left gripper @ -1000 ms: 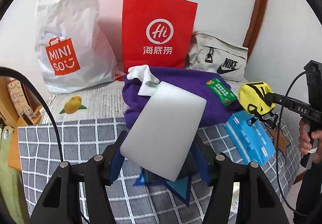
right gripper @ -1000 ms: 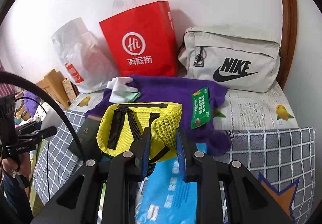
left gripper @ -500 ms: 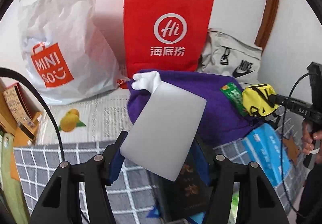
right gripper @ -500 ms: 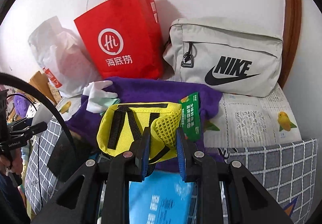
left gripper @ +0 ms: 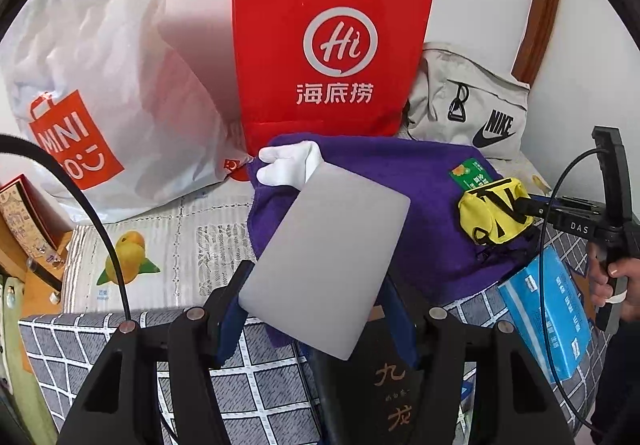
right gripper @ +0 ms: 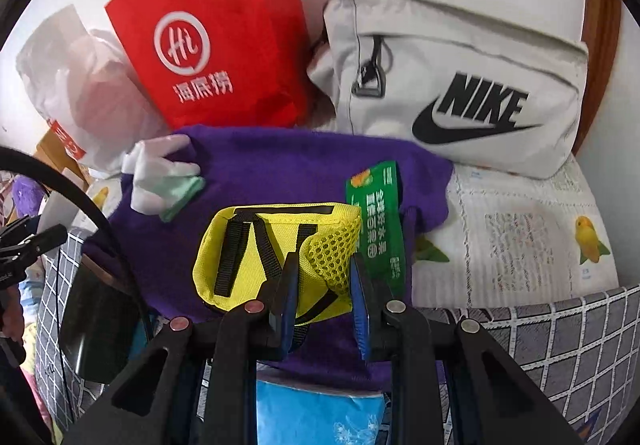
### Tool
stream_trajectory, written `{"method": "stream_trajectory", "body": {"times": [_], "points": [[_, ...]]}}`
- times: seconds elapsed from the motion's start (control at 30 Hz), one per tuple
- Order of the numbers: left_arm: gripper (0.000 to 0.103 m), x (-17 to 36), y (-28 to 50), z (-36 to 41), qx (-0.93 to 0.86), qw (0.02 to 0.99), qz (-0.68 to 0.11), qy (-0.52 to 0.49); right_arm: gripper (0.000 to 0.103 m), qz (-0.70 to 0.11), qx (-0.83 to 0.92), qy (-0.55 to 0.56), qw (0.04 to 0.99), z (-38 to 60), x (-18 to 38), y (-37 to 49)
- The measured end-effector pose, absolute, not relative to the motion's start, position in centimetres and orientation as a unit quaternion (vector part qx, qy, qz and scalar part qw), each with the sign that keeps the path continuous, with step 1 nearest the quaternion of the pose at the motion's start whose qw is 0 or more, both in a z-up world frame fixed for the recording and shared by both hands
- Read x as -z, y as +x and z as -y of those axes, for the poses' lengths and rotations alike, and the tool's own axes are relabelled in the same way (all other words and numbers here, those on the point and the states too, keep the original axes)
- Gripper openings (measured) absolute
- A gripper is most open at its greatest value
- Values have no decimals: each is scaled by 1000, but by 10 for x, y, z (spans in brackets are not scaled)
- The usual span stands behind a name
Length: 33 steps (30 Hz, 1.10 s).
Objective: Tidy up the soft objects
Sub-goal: 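Carry the white sponge and yellow pouch onto the purple towel and release both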
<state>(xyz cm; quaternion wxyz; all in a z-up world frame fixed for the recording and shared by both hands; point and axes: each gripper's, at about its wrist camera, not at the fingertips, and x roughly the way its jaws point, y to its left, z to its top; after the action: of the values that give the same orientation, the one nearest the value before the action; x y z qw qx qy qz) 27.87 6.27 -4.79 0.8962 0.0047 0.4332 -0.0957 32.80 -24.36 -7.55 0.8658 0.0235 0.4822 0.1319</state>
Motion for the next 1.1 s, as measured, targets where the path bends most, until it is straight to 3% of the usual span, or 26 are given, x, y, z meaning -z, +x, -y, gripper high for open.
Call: {"method": "stream_trajectory", "body": {"times": [0.53,0.7,1.1], "points": [[59,64,310,-47,122,877,-465,-11,32,-512,-122,16,850,243,87,338],[59,67,324,-27,128,878,-460,36,48,-497,-115,21,860,253,78,333],[60,99,362,-10,133,844,-516,62,48,-464,-129,2,876,253,50,306]]}}
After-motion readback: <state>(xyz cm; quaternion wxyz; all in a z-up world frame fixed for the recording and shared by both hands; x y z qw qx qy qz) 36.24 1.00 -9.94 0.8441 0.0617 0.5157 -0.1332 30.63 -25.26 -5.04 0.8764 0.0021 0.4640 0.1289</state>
